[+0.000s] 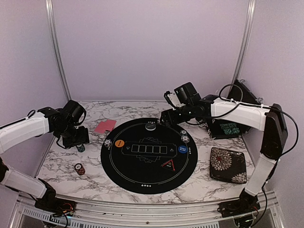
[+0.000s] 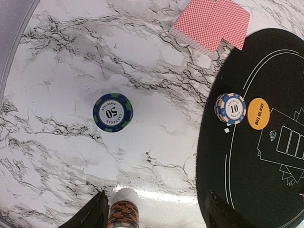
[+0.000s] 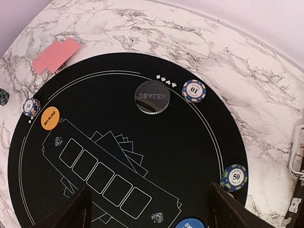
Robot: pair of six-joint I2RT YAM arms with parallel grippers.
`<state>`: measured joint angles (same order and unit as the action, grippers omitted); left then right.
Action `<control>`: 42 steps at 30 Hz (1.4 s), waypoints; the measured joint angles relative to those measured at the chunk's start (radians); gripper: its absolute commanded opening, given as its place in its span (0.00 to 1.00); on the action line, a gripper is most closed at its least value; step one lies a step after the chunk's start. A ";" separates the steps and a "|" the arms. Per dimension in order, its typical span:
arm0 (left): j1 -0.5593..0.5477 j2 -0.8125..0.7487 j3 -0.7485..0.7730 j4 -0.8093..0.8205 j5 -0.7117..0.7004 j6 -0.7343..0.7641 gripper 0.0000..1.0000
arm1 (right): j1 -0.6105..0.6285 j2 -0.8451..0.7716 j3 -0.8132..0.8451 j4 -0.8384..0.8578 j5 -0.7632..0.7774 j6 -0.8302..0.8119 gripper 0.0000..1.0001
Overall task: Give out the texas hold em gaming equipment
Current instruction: Pick up the pile of poker chips from the pile of poker chips.
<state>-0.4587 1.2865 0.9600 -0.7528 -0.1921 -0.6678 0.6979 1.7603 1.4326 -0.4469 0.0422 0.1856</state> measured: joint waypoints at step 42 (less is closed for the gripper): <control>0.244 0.340 0.066 0.080 0.065 0.198 0.65 | 0.000 -0.042 -0.051 0.021 0.007 -0.006 0.80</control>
<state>-0.2150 1.6264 1.0256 -0.6727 -0.1272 -0.4694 0.6979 1.7180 1.3811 -0.4263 0.0490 0.1791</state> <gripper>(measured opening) 0.660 0.802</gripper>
